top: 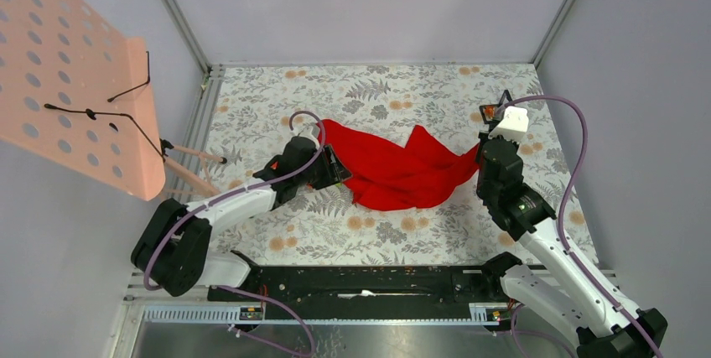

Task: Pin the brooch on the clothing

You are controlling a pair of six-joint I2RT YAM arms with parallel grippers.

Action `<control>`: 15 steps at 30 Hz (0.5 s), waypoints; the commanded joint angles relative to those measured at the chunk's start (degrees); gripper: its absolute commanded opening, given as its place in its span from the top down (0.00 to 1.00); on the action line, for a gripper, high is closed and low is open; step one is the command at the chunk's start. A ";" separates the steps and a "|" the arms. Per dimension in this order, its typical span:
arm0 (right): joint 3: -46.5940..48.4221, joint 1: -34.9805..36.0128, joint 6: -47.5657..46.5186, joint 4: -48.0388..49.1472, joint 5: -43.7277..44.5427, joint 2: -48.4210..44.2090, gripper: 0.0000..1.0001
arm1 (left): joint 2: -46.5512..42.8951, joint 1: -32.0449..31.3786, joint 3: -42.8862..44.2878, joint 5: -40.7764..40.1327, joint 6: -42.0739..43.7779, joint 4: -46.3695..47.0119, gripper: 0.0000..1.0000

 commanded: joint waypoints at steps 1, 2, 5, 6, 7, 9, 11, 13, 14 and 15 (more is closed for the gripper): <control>0.20 -0.21 1.19 3.12 1.11 -0.72 1.00 | 1.27 -0.03 -0.90 -0.85 -0.91 3.14 0.52; 0.14 -0.21 1.19 3.07 1.11 -0.76 1.00 | 1.62 -0.03 -0.93 -0.41 -1.02 3.28 0.52; 0.14 -0.21 1.32 3.10 0.92 -0.91 1.00 | 2.35 -0.28 -0.93 -0.12 -1.01 3.70 0.52; 0.13 -0.21 1.36 3.00 0.84 -0.94 1.00 | 2.57 -0.29 -1.01 -0.10 -1.07 3.87 0.52; 0.16 -0.21 1.37 2.94 0.77 -1.01 1.00 | 2.91 -0.37 -1.02 0.15 -1.16 4.00 0.52; 0.18 -0.21 1.37 2.84 0.72 -1.06 1.00 | 3.66 -0.46 -1.09 0.54 -1.28 4.38 0.52; 0.20 -0.21 1.36 2.83 0.73 -1.19 1.00 | 4.32 -0.64 -1.19 0.96 -1.59 5.15 0.54; 0.20 -0.21 1.37 2.85 0.68 -1.21 1.00 | 5.01 -1.00 -1.19 1.21 -1.87 5.84 0.56; 0.19 -0.21 1.37 2.81 0.59 -1.21 1.00 | 5.29 -1.12 -1.20 1.39 -2.05 6.27 0.57; 0.17 -0.21 1.39 2.84 0.58 -1.16 1.00 | 5.55 -1.27 -1.15 1.46 -2.19 6.58 0.58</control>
